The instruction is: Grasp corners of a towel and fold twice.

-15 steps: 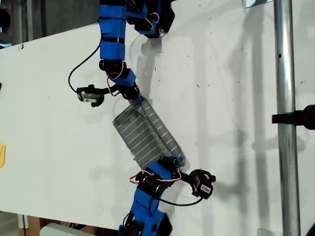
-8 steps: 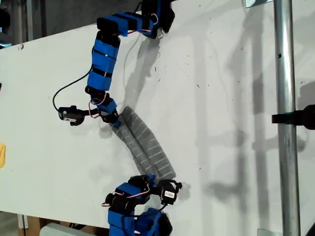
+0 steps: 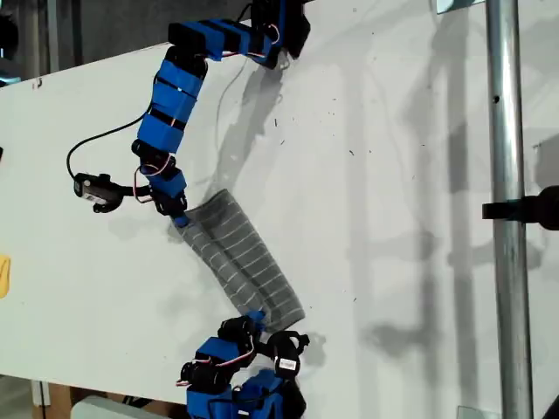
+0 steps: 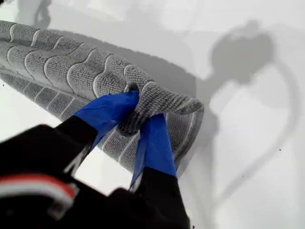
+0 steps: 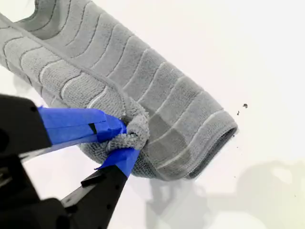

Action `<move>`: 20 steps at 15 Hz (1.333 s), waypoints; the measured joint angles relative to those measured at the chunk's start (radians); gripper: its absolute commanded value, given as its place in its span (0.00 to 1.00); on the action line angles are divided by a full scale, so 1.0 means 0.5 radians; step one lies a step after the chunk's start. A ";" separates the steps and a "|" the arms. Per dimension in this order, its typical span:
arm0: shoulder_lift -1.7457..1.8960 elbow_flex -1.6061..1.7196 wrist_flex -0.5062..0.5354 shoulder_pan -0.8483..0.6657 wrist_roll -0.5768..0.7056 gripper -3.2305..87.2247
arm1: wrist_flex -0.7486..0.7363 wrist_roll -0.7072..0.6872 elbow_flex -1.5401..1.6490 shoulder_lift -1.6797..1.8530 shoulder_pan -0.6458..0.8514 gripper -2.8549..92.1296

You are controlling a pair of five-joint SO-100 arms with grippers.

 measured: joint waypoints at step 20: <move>1.285 1.031 -0.304 0.712 -0.792 0.15 | 0.571 0.141 0.890 0.460 0.028 0.49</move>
